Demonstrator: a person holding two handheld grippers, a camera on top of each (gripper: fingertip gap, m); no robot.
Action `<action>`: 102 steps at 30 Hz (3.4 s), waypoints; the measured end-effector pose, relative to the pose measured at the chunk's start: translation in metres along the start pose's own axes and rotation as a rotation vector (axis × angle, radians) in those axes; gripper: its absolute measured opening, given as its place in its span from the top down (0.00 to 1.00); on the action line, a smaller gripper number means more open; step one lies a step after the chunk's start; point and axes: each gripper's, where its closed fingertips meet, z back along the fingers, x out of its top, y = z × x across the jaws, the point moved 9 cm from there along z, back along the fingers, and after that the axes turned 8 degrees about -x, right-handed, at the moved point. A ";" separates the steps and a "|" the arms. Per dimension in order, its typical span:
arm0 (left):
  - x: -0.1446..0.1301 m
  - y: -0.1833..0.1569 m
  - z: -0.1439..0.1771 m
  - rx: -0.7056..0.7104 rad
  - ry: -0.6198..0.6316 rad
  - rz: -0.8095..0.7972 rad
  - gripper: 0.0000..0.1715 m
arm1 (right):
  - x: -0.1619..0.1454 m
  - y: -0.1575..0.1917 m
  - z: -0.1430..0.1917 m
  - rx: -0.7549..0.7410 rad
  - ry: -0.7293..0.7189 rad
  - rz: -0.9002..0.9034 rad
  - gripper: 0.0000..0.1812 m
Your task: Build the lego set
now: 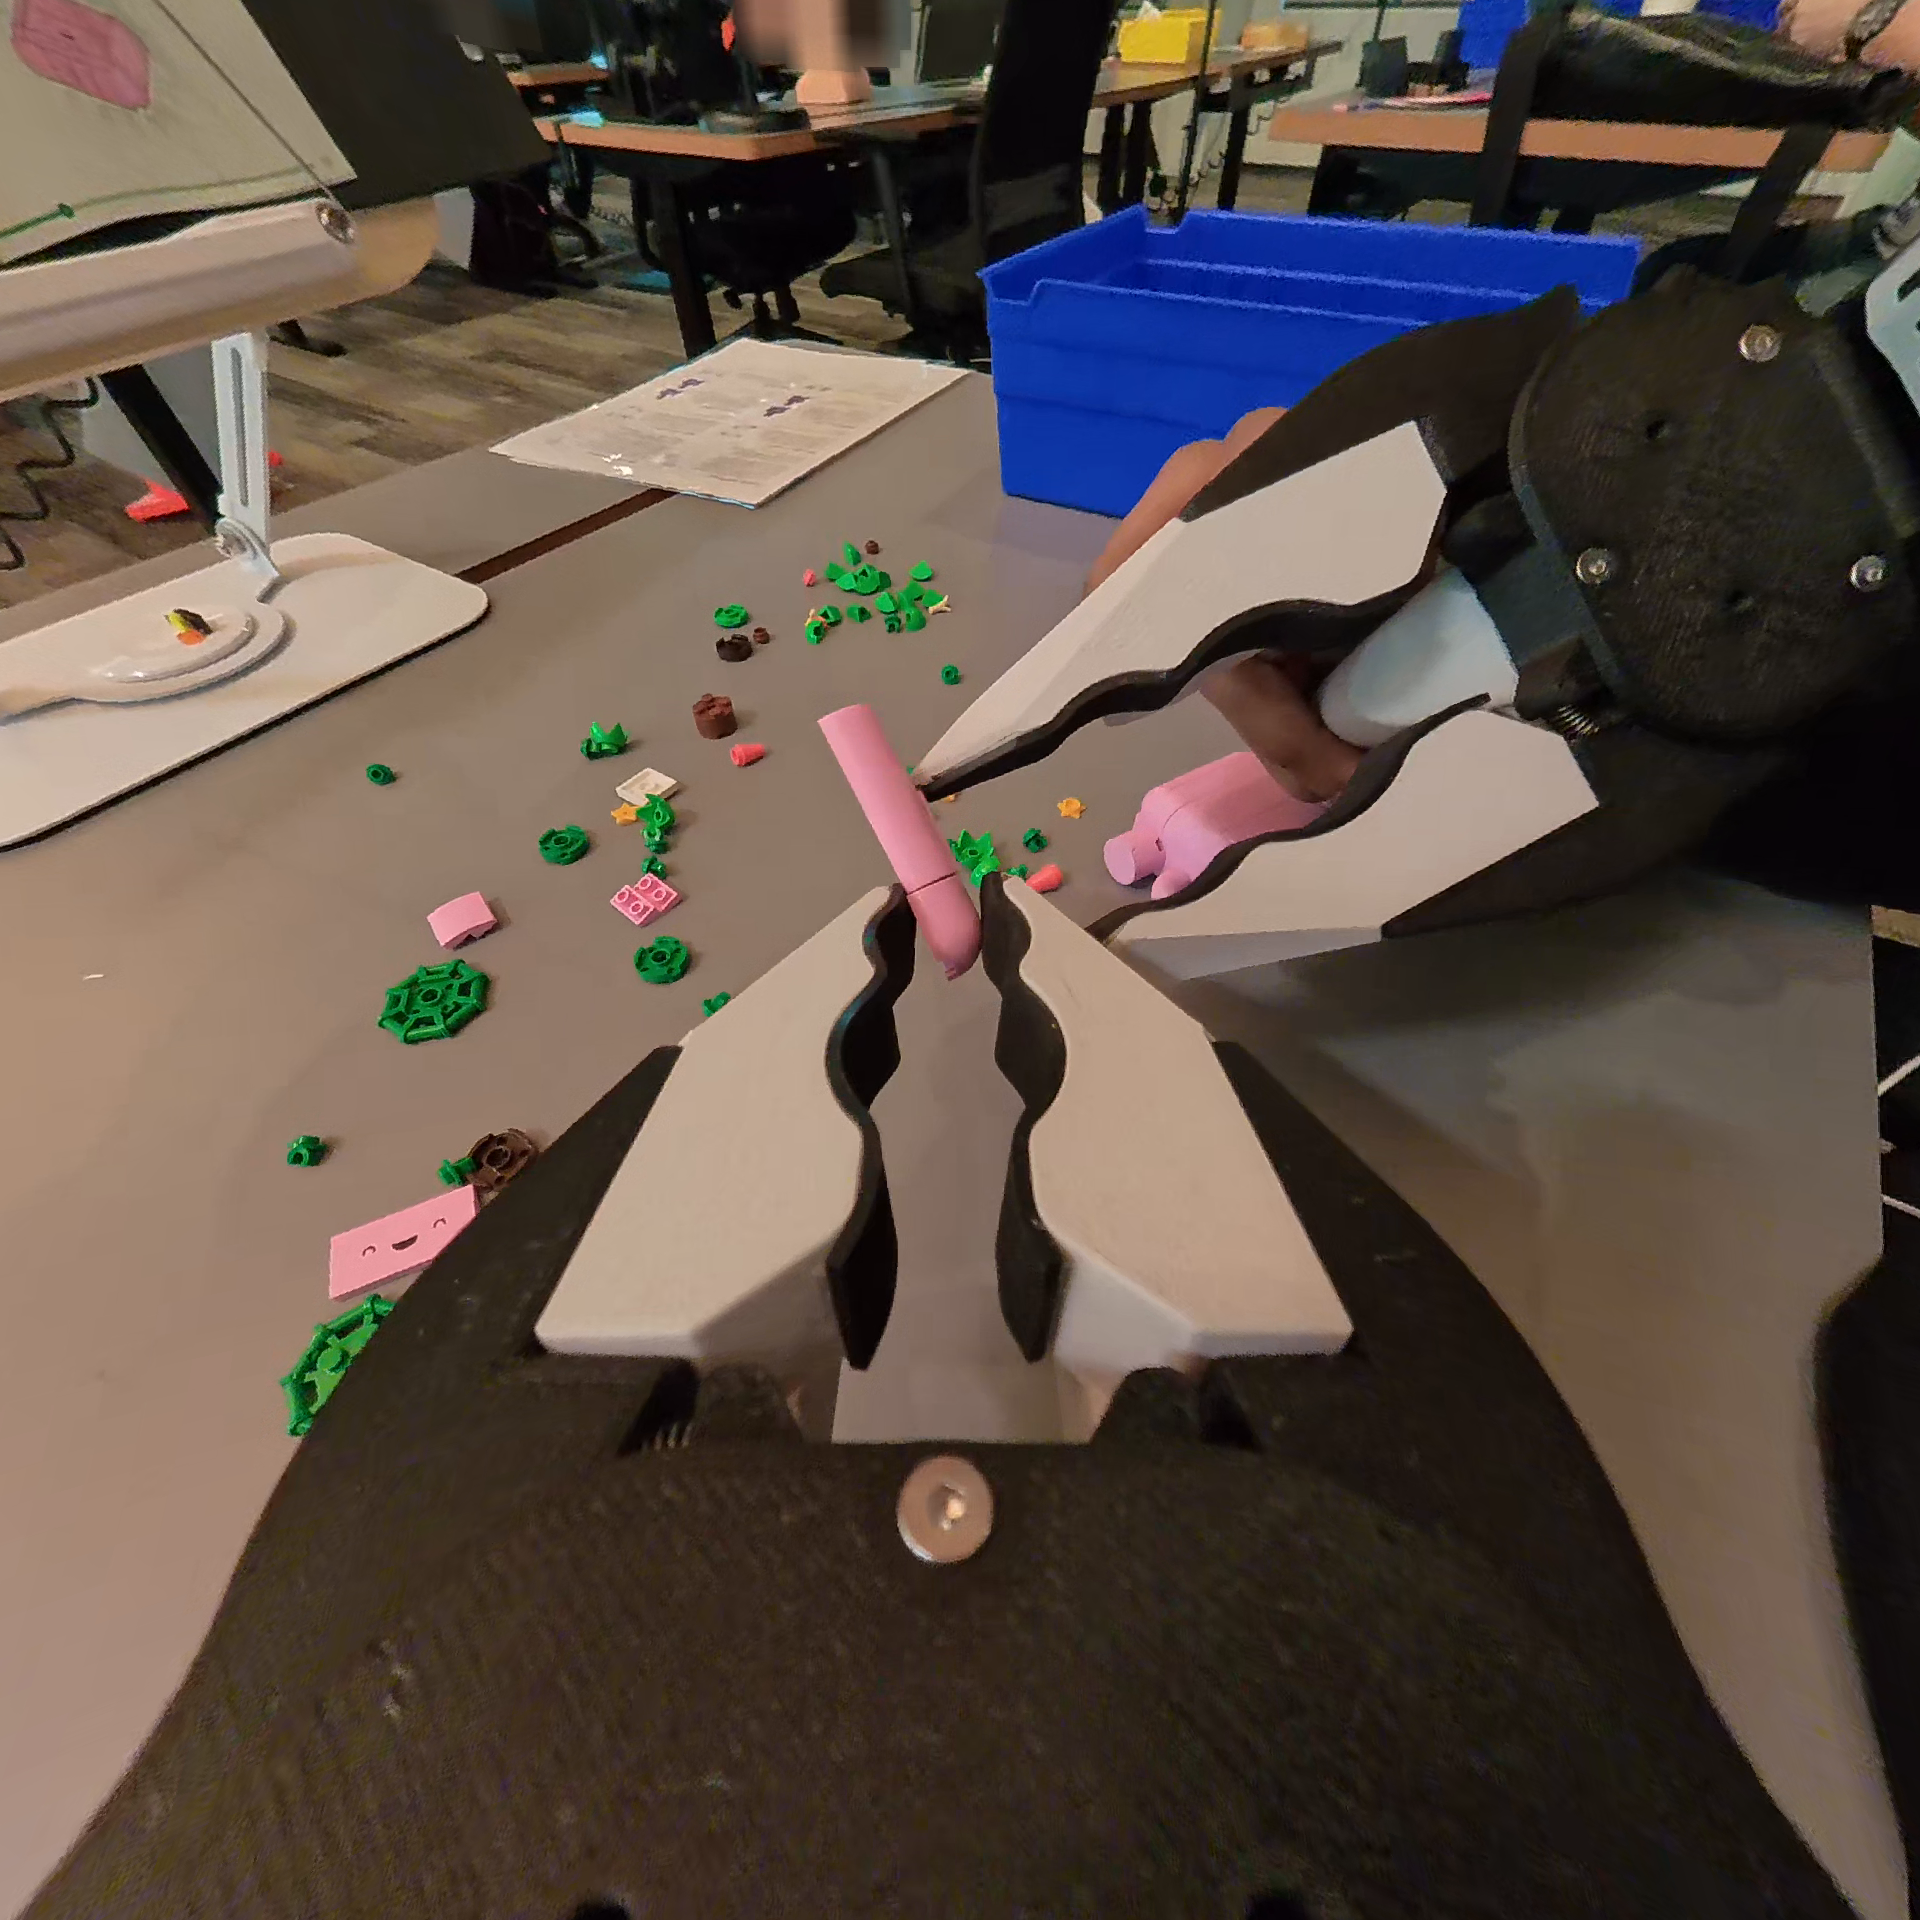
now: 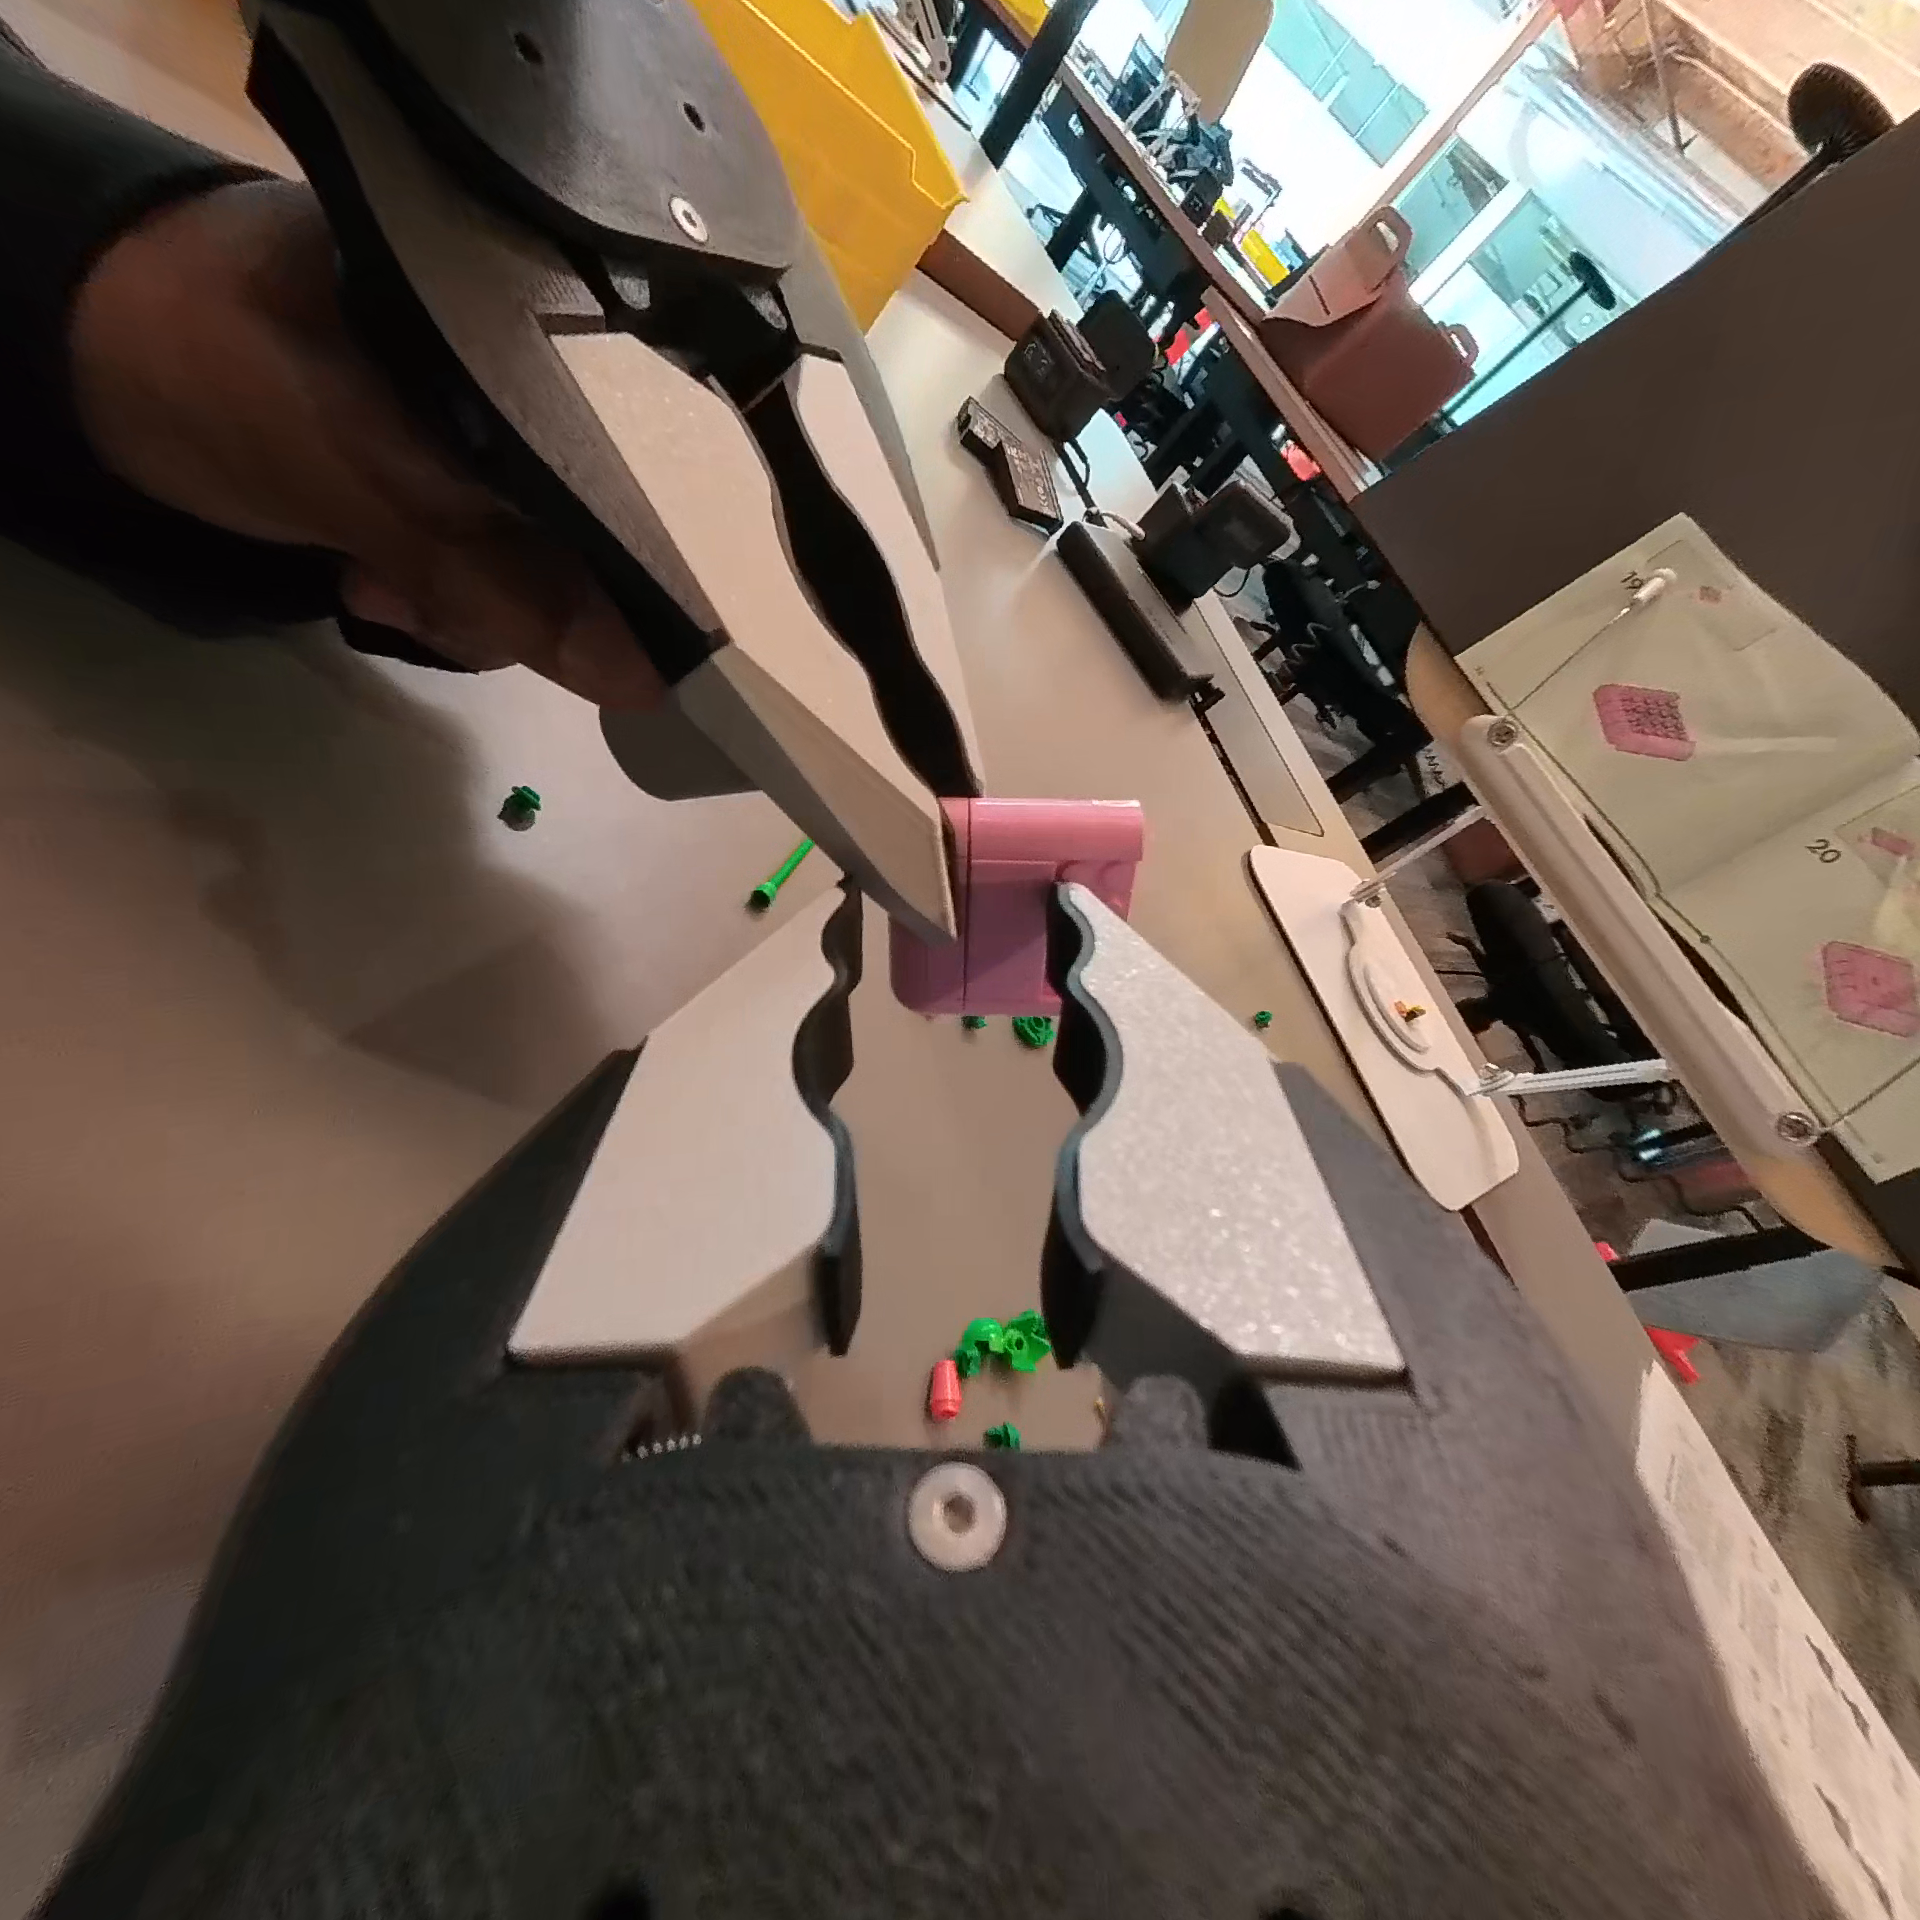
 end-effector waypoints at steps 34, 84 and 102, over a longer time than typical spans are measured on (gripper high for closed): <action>0.001 0.013 0.006 -0.167 -0.128 0.190 0.97 | 0.003 -0.010 0.009 -0.003 -0.106 -0.034 0.86; -0.013 0.117 0.099 0.127 -0.413 0.377 0.98 | -0.088 -0.116 0.023 -0.291 0.114 -0.456 0.97; -0.014 0.106 0.081 -0.023 -0.346 0.376 0.98 | -0.058 -0.160 0.088 -0.778 -0.166 -0.352 0.99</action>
